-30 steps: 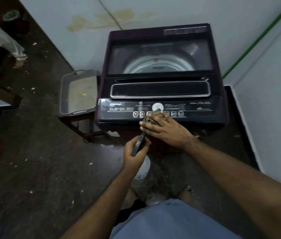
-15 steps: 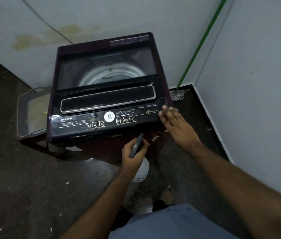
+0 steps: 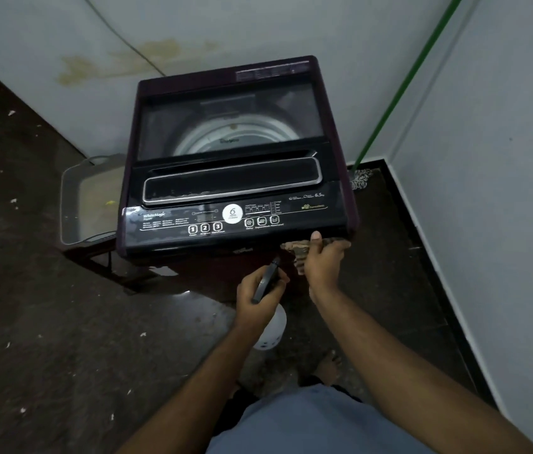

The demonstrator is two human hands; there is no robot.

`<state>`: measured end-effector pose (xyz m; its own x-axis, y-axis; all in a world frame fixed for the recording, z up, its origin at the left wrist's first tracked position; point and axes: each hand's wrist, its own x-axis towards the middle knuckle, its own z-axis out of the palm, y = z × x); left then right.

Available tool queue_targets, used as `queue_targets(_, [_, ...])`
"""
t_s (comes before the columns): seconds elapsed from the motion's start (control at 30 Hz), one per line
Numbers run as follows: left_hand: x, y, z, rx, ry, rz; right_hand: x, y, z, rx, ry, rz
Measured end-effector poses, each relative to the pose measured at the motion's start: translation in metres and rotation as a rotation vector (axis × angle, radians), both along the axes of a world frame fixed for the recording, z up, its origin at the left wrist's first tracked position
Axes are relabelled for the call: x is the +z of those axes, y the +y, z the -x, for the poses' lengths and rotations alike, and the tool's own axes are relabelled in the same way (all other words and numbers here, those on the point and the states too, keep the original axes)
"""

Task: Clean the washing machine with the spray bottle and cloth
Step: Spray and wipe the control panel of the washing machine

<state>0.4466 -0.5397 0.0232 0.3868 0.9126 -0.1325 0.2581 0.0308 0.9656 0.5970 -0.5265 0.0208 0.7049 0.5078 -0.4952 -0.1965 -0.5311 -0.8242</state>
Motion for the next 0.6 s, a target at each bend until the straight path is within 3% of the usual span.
queue_targets(0.2, [0.008, 0.017, 0.066, 0.062, -0.049, 0.005, 0.025, 0.056, 0.081, -0.168, 0.463, -0.092])
queue_targets(0.4, [0.011, 0.043, 0.156, 0.156, -0.027, 0.014, 0.049, 0.114, 0.152, -0.247, 0.587, -0.054])
queue_targets(0.6, [0.005, 0.058, 0.251, 0.349, -0.053, -0.003, 0.060, 0.166, 0.272, -0.150, 0.859, -0.083])
